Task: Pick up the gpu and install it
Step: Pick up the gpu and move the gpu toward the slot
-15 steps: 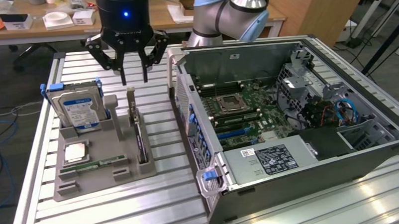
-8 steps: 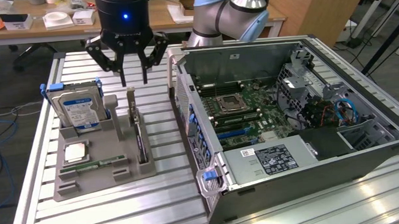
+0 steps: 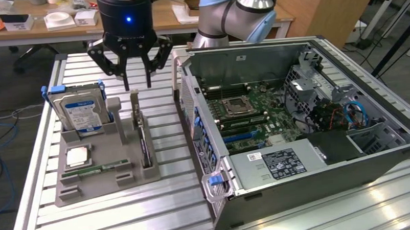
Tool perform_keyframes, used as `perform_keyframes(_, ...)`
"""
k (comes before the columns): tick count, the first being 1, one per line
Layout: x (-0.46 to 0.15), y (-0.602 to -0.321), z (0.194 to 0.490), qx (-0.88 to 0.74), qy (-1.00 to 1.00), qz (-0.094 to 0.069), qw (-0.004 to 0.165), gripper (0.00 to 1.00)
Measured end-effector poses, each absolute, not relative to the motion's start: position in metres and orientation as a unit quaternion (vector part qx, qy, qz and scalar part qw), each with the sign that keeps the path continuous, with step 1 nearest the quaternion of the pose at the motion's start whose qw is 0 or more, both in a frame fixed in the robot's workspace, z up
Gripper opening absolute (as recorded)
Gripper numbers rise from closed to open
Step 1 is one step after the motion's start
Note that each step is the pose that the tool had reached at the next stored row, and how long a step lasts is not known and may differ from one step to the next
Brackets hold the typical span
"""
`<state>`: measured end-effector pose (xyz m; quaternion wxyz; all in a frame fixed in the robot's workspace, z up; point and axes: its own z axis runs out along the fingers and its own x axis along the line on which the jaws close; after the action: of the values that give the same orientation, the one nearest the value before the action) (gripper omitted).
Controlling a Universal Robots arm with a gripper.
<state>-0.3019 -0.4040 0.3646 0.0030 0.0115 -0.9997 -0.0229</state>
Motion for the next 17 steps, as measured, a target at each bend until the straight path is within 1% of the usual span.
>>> perform_keyframes(17, -0.3022, -0.4107, 0.3562, 0.011, -1.0, -0.023, 0.003, 0.47)
